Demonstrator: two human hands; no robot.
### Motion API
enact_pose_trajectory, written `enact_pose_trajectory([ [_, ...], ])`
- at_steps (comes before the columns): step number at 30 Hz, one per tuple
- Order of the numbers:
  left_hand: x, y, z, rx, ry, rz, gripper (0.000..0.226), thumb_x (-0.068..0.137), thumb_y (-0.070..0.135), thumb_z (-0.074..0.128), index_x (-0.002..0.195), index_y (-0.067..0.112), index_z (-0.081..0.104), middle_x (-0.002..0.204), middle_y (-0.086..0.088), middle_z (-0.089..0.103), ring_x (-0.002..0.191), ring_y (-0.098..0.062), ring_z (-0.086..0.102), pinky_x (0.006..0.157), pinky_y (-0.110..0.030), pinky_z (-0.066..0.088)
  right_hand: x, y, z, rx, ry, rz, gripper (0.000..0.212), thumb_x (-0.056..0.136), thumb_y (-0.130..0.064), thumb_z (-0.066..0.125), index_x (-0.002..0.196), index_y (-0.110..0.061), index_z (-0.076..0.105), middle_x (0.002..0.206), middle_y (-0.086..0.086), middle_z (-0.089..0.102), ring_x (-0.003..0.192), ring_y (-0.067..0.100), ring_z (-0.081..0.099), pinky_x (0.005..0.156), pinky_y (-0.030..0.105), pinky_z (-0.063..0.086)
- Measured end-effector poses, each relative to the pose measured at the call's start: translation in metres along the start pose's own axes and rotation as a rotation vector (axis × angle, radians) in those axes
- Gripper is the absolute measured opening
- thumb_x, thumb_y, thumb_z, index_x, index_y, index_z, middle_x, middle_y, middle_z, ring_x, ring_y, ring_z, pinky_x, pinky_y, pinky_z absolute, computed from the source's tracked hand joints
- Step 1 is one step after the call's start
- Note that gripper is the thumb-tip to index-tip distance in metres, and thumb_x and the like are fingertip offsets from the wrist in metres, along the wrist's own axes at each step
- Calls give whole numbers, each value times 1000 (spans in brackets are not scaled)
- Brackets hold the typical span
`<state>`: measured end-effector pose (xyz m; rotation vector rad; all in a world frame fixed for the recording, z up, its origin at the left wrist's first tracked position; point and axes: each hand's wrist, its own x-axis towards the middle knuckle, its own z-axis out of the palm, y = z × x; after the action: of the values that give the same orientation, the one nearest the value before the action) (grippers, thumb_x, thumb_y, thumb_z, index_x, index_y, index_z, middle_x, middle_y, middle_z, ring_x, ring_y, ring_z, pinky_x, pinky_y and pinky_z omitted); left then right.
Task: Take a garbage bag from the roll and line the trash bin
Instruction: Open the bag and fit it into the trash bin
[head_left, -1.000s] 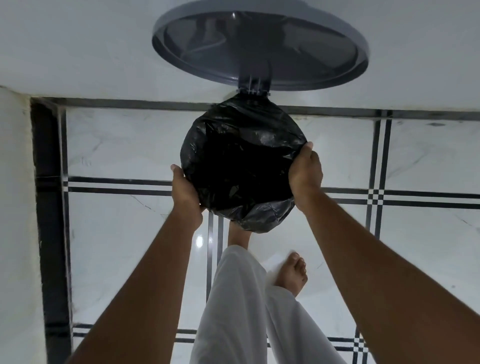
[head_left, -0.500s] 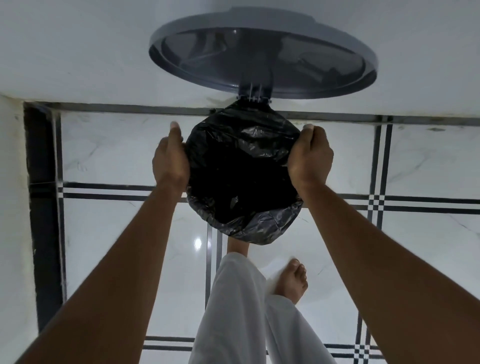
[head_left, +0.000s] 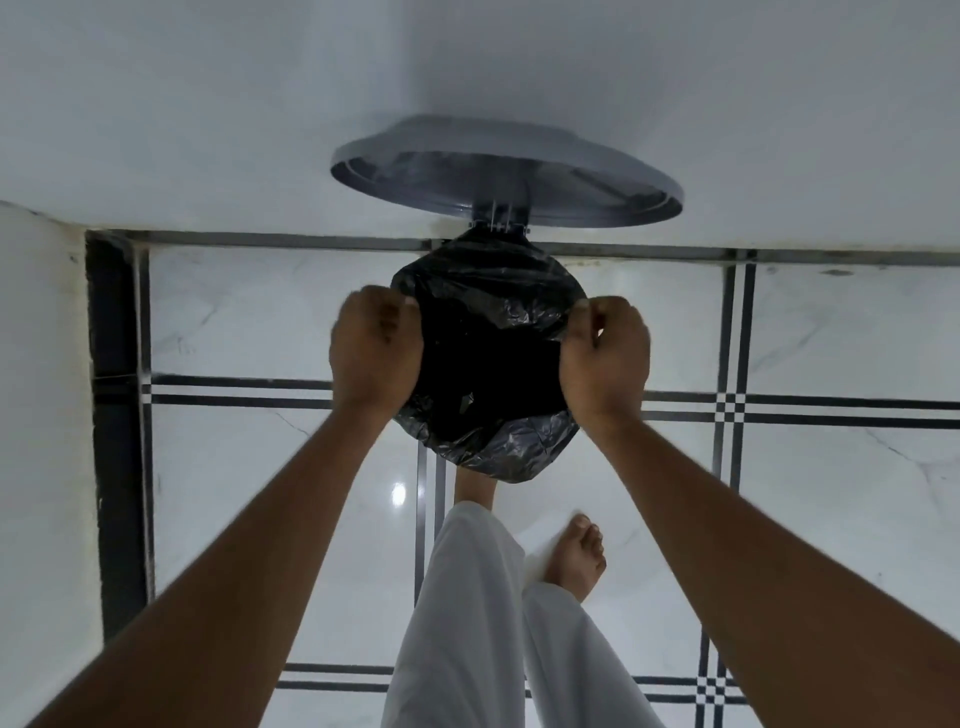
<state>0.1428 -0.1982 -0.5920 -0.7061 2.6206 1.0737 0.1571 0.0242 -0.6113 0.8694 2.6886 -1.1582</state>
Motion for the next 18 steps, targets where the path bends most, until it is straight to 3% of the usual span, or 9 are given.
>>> enact_pose_trajectory([
  [3,-8,10,15,36,-423,-4,29,104,30,59,97,7,75,91,-11,79,89,-32,74,87,-43,61,-15,-1,3,70,-262,109,31,102,-30,56,95,-7,76,85,4,76,86,27,69,74,36,46],
  [5,1,19,35,293,-714,119,28,106,23,58,121,9,77,119,-12,80,112,-33,74,104,-41,57,-11,-4,12,155,-411,223,30,97,-26,56,99,-5,78,88,10,79,91,34,72,85,41,57],
  [6,8,24,45,414,-759,201,35,106,22,59,137,15,71,135,-11,74,125,-33,69,110,-40,53,-5,-5,18,142,-448,244,28,98,-23,56,106,-6,77,94,10,78,93,35,69,85,42,57],
  [9,35,40,68,551,-734,270,72,99,26,66,166,26,40,164,-12,51,147,-38,52,121,-50,45,16,-11,26,89,-464,245,32,103,-18,53,128,-18,72,112,2,73,101,24,63,86,35,45],
  [11,54,44,79,591,-725,264,80,91,33,68,165,27,40,164,-12,50,149,-39,50,122,-53,44,28,-14,26,136,-480,237,28,102,-15,53,121,-17,73,102,-3,73,90,15,64,78,32,48],
  [13,59,44,83,596,-713,245,69,83,37,65,151,26,58,148,-11,65,136,-38,62,114,-52,52,29,-15,26,101,-477,187,20,99,-16,51,98,-12,71,86,-1,70,74,11,59,63,28,44],
  [15,38,48,75,594,-691,238,42,89,33,65,129,24,71,125,-10,75,116,-37,72,101,-51,60,15,-12,23,-17,-462,114,16,95,-20,51,83,-14,60,75,-3,65,67,13,58,59,30,41],
  [17,8,46,62,643,-680,319,26,96,31,64,119,25,74,112,-7,77,107,-34,75,95,-48,62,-5,-5,20,-126,-523,22,15,96,-27,54,95,-17,66,84,-2,73,80,20,70,73,36,55],
  [18,-3,37,60,713,-691,356,28,97,35,64,122,27,73,114,-6,77,110,-32,74,99,-48,60,-14,1,19,-225,-584,-41,22,98,-32,57,109,-17,69,97,1,78,94,26,74,85,40,59],
])
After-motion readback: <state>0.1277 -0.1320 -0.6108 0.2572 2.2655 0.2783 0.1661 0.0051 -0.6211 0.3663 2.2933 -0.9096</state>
